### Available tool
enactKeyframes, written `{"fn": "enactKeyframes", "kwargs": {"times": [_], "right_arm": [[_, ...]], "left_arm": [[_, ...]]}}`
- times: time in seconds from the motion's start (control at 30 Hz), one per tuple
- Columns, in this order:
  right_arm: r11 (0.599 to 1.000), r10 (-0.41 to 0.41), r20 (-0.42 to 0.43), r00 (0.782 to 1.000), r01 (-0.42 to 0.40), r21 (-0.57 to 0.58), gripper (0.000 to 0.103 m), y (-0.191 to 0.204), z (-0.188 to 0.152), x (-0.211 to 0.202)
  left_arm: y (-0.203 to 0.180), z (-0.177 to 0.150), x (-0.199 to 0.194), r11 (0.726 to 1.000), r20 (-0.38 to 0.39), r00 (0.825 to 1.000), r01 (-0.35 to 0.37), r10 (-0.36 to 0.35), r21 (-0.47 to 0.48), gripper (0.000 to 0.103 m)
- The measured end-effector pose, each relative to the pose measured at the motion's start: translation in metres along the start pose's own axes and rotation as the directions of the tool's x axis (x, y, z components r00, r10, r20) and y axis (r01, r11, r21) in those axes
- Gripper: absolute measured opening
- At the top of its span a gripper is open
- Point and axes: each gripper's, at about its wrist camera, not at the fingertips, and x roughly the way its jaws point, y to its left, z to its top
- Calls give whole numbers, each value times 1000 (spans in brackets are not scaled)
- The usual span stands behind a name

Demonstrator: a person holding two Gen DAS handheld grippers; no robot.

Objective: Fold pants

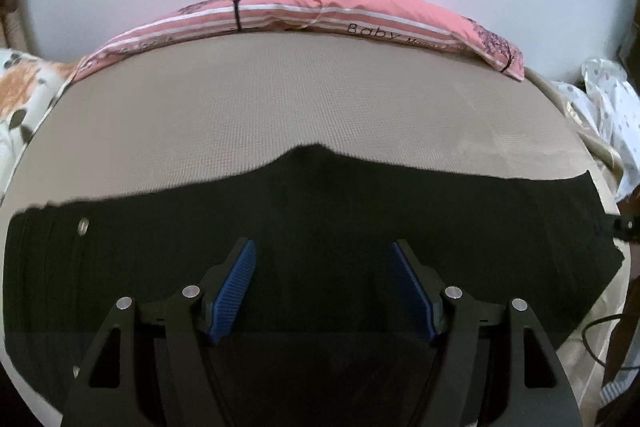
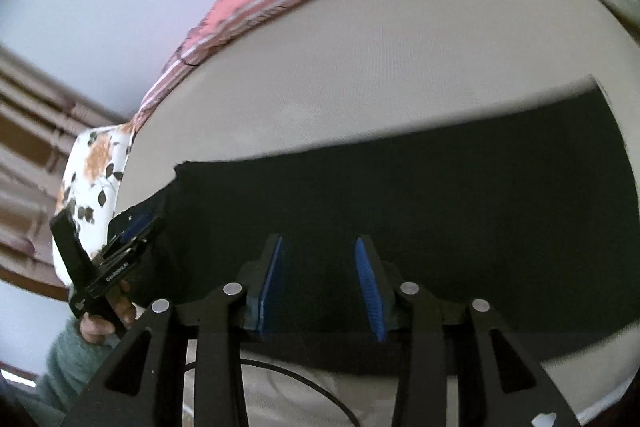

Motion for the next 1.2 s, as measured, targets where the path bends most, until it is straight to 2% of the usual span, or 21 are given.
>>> {"fn": "enactKeyframes", "kwargs": {"times": [0.17, 0.4, 0.57, 0.7, 0.83, 1.0, 1.07, 1.2], "right_arm": [[993, -52, 1, 999, 52, 105, 36, -51, -33, -30], [967, -49, -3, 999, 49, 252, 36, -103, -67, -54], [925, -41, 35, 999, 25, 380, 36, -145, -78, -61], [908, -67, 61, 996, 35, 417, 36, -170, -80, -67], [888, -72, 123, 990, 7, 459, 34, -198, -81, -79], [876, -17, 213, 977, -89, 474, 34, -229, -71, -85], [864, 44, 243, 969, -159, 477, 34, -244, -62, -83], [880, 143, 226, 963, -229, 417, 34, -252, -41, -72]], "left_arm": [[-2, -21, -7, 1000, -16, 999, -30, 30, -9, 70], [-11, -30, -3, 999, -44, 999, -22, 21, -30, 70], [-19, -32, 4, 999, -76, 997, -30, 29, -13, 70], [-23, -31, 8, 999, -94, 995, -40, 40, -4, 70], [-26, -28, 10, 998, -100, 993, -55, 55, -1, 70], [-32, -26, 16, 997, -117, 991, -71, 72, 11, 70], [-34, -26, 17, 997, -115, 991, -74, 75, 14, 70], [-39, -27, 19, 995, -114, 989, -92, 96, 35, 70]]}}
